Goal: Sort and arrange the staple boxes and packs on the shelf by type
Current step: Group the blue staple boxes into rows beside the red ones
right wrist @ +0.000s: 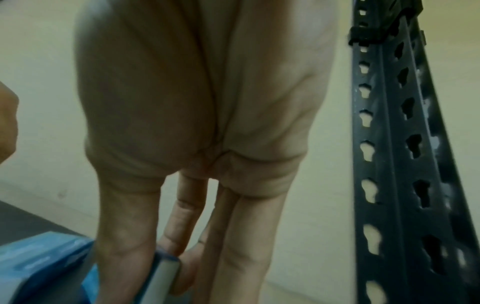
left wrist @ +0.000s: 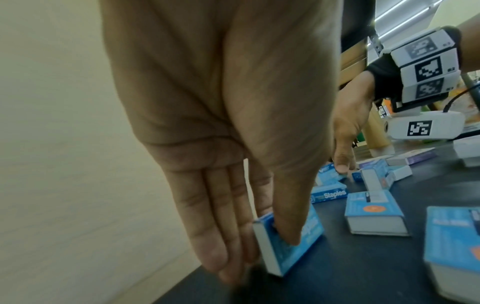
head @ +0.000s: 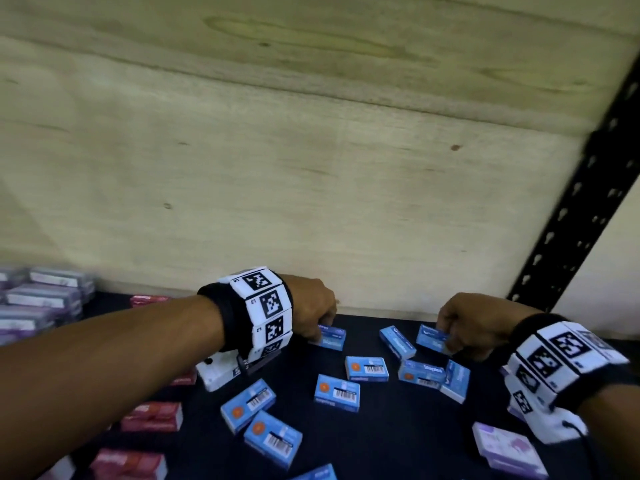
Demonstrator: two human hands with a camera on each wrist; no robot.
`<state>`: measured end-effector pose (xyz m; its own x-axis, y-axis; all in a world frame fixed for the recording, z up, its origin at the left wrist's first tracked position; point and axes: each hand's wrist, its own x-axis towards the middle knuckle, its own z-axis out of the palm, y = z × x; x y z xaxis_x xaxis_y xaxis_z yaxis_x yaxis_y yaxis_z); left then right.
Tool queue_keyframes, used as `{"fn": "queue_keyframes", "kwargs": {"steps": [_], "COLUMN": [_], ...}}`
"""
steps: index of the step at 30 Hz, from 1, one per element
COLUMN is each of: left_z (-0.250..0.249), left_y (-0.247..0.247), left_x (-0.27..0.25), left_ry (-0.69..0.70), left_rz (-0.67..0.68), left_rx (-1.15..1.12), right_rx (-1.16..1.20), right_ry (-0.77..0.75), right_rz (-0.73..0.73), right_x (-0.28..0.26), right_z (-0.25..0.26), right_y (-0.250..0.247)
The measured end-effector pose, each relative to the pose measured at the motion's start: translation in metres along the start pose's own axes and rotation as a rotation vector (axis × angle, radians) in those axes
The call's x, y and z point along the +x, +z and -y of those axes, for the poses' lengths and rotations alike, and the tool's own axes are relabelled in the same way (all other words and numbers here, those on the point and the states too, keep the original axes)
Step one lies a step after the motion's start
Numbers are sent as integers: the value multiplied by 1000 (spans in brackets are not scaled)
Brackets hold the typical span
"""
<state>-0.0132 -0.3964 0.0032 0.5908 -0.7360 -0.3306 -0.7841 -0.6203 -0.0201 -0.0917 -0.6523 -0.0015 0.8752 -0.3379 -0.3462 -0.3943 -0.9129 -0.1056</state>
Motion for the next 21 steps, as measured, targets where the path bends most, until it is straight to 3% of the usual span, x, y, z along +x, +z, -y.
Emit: {"fn": "queue_keyframes", "kwargs": {"steps": [5, 10, 21], "left_z": [14, 26, 31], "left_y": [1, 2, 3], "left_x": [-3, -2, 4], "left_ry": [-106, -162, -121], "left_rz": [10, 38, 39], "left_rx": [110, 175, 153], "right_rx": [-17, -183, -192], "right_ry": [-173, -336, -336], "right_rz": [-97, -77, -26], "right_x": [-3, 4, 20], "right_z": [35, 81, 125], "right_y": [-12, -2, 7]}}
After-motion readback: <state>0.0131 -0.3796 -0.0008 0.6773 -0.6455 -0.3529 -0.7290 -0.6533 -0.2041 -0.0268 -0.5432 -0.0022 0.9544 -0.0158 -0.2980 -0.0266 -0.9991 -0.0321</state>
